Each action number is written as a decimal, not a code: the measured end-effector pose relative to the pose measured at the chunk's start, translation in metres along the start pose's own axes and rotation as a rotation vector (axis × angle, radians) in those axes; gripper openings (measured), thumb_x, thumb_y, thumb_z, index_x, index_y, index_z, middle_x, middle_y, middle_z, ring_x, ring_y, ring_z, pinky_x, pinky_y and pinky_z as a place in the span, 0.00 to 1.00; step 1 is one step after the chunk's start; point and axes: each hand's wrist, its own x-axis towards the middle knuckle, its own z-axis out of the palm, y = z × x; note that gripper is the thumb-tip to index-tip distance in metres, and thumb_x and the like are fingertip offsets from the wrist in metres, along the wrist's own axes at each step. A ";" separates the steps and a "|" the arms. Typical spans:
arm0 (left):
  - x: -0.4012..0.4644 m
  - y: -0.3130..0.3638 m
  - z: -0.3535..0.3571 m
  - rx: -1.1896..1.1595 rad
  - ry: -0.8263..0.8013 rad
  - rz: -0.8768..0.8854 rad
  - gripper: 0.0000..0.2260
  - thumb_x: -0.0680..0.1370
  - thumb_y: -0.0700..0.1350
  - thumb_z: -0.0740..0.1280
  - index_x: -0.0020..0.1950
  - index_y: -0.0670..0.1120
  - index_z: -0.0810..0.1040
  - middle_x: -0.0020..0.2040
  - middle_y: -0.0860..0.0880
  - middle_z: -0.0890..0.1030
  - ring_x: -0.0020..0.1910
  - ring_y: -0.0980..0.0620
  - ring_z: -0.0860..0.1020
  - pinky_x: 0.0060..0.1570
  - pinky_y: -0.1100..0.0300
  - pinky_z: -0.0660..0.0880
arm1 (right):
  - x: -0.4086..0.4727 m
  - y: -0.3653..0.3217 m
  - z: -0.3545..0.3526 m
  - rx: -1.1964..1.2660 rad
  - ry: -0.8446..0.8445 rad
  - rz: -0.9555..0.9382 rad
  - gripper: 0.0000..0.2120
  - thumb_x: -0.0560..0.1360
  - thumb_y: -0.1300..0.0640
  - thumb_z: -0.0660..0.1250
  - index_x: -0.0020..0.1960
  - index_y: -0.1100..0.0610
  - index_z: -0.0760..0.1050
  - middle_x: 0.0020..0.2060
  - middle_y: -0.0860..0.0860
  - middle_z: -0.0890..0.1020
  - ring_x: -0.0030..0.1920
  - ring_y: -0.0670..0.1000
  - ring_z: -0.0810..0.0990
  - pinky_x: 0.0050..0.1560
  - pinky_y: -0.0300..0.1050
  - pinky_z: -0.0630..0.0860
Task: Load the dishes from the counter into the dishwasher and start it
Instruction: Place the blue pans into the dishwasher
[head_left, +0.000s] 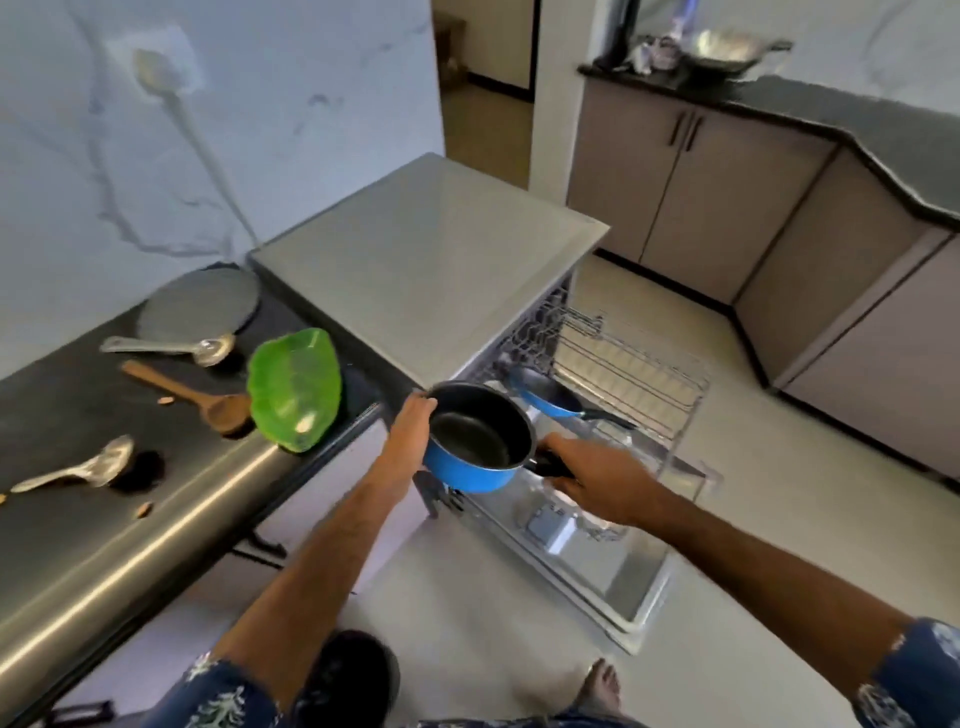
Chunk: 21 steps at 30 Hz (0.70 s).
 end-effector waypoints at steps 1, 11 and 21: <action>0.004 0.001 0.030 0.011 -0.021 -0.075 0.06 0.82 0.48 0.60 0.50 0.51 0.75 0.55 0.44 0.77 0.54 0.46 0.75 0.52 0.48 0.74 | -0.009 0.029 -0.002 0.016 0.008 0.028 0.15 0.79 0.44 0.62 0.64 0.44 0.66 0.57 0.46 0.79 0.54 0.51 0.80 0.50 0.49 0.77; 0.025 0.032 0.184 0.350 -0.280 -0.105 0.21 0.84 0.60 0.54 0.74 0.51 0.66 0.64 0.49 0.68 0.65 0.41 0.74 0.33 0.55 0.80 | -0.009 0.205 -0.023 0.000 0.025 0.158 0.19 0.81 0.48 0.61 0.72 0.44 0.65 0.56 0.50 0.74 0.54 0.51 0.75 0.53 0.51 0.74; 0.182 0.063 0.166 1.464 0.006 0.766 0.30 0.80 0.54 0.64 0.79 0.44 0.59 0.81 0.42 0.54 0.80 0.41 0.54 0.76 0.39 0.57 | 0.100 0.276 0.000 -0.072 -0.094 0.335 0.14 0.82 0.47 0.56 0.67 0.45 0.67 0.53 0.51 0.75 0.51 0.53 0.76 0.51 0.54 0.78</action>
